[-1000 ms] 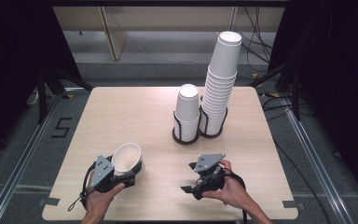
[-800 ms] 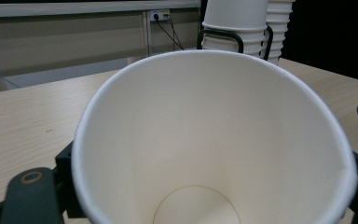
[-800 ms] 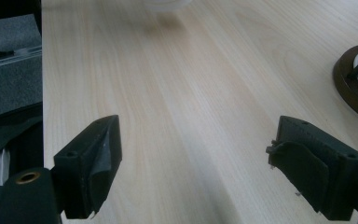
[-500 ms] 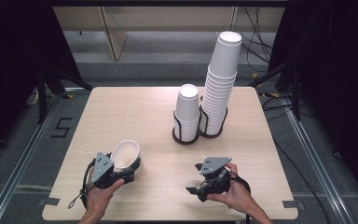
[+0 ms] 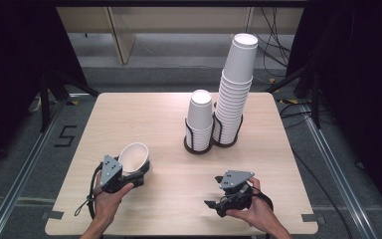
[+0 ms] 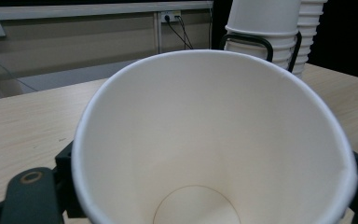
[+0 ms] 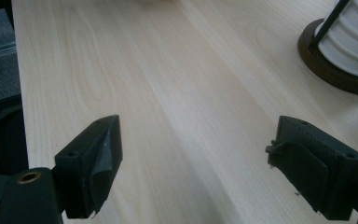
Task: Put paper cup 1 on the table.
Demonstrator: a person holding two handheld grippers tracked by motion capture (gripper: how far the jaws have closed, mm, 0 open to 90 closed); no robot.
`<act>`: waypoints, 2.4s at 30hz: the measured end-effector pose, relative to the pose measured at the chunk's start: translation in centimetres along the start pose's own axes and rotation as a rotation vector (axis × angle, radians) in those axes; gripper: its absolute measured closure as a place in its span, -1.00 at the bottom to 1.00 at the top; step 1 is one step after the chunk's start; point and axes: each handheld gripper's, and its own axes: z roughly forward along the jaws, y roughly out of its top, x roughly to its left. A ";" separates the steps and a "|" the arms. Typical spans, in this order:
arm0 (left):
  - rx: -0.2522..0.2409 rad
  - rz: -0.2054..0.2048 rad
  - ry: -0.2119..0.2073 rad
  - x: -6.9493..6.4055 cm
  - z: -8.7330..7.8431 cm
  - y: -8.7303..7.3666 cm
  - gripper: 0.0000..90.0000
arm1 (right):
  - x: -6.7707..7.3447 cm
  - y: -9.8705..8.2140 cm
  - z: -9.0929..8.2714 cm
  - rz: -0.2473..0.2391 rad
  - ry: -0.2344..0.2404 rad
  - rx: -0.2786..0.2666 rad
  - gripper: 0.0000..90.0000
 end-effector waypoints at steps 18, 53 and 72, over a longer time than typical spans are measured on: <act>0.020 -0.005 0.045 1.7 2.1 -0.1 -0.62 | 0.2 -1.0 -0.6 0.016 -0.010 0.020 -0.62; 0.046 0.004 0.080 3.4 7.0 1.0 -0.63 | 0.3 -1.8 -1.0 0.030 -0.011 0.028 -0.63; 0.075 0.013 0.155 5.4 11.8 1.2 -0.63 | 0.1 -2.1 -1.1 0.041 -0.008 0.034 -0.63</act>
